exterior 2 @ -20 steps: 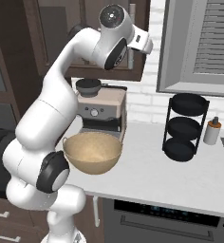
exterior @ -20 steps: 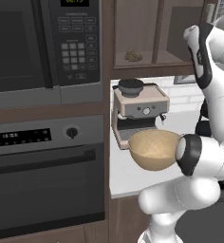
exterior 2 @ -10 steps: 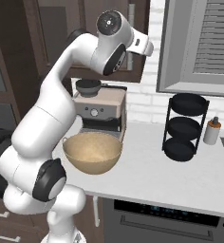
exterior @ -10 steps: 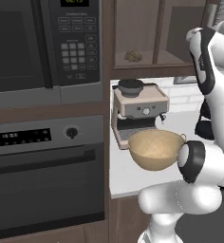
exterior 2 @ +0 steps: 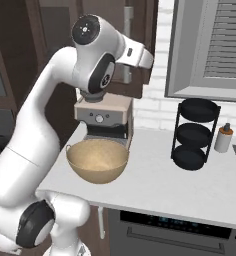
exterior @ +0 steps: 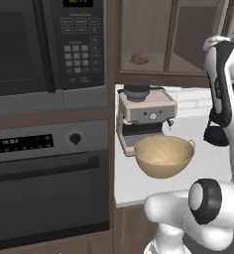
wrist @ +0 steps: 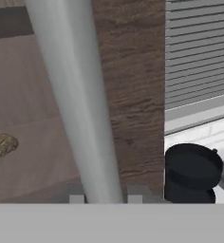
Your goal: Open the cabinet, pick up the bread from the cabinet and place it in the basket. Then move the basket to the dining counter.
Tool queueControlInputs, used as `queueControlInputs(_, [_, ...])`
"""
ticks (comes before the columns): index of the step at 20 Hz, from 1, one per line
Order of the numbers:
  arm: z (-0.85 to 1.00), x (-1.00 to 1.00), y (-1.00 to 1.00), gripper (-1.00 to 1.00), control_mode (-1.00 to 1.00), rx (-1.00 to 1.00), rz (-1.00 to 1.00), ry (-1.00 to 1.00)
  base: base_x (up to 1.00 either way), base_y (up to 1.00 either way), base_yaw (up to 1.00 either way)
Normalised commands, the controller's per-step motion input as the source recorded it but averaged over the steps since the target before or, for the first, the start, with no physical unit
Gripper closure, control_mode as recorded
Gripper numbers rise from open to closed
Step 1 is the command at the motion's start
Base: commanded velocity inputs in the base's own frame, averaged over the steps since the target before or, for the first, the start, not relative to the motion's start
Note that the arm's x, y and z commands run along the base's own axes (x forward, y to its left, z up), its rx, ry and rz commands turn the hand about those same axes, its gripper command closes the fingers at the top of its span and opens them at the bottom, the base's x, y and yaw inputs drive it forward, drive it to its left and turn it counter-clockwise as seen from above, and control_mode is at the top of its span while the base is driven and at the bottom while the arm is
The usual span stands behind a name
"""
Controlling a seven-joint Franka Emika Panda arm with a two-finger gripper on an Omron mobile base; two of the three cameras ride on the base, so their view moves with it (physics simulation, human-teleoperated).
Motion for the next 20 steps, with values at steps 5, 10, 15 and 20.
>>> queueControlInputs(5, [-0.14,-1.00,0.37,1.00,-1.00,-0.11,-0.27,0.22,0.00,0.00,0.00])
queueControlInputs(10, [-0.31,-0.99,0.28,1.00,-1.00,-0.06,-0.45,0.36,0.00,0.00,0.00])
queueControlInputs(15, [-0.25,-0.95,0.55,1.00,-1.00,-0.06,-0.39,0.09,0.00,0.00,0.00])
queueControlInputs(20, [0.00,-0.25,0.26,1.00,-1.00,-0.02,-0.16,0.00,0.00,0.00,0.00])
